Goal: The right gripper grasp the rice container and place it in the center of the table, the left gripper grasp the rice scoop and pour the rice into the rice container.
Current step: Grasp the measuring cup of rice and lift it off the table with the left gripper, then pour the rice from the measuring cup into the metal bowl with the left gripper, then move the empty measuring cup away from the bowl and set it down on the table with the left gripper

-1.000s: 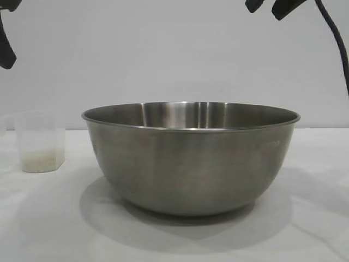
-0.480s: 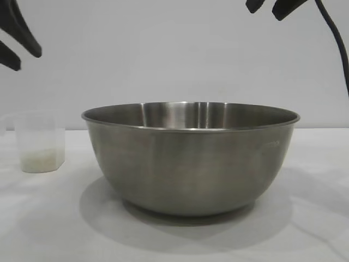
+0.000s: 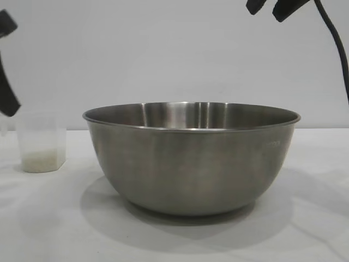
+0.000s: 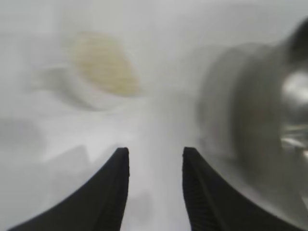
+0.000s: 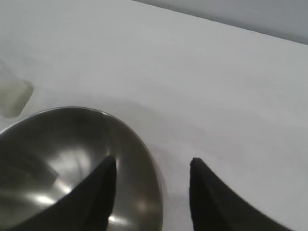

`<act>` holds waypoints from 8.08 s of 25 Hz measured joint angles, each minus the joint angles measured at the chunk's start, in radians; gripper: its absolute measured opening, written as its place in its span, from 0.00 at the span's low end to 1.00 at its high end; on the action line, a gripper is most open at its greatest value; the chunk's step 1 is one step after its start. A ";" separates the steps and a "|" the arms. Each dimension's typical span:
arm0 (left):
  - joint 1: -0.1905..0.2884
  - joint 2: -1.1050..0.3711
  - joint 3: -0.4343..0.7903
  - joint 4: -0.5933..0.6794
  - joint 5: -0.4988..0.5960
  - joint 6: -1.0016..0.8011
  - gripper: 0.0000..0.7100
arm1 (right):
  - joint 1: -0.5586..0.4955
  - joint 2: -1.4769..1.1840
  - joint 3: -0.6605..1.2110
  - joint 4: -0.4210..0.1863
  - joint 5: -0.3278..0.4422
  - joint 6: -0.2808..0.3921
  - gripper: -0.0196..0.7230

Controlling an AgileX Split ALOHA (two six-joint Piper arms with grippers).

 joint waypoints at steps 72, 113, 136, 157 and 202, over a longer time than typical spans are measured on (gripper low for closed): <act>-0.324 0.518 0.222 0.760 -1.341 -1.058 0.32 | -0.117 -1.337 0.463 -0.280 0.712 0.271 0.43; -0.040 0.579 0.104 1.276 -1.347 -1.064 0.32 | -0.117 -1.337 0.463 -0.280 0.712 0.273 0.36; -0.055 0.274 0.010 1.598 -1.334 -0.785 0.00 | -0.117 -1.337 0.463 -0.281 0.712 0.273 0.36; -0.219 0.234 -0.228 2.265 -1.087 0.056 0.00 | -0.117 -1.337 0.463 -0.281 0.712 0.273 0.36; -0.090 0.222 -0.243 1.800 -1.154 -1.259 0.00 | -0.117 -1.337 0.463 -0.281 0.712 0.273 0.36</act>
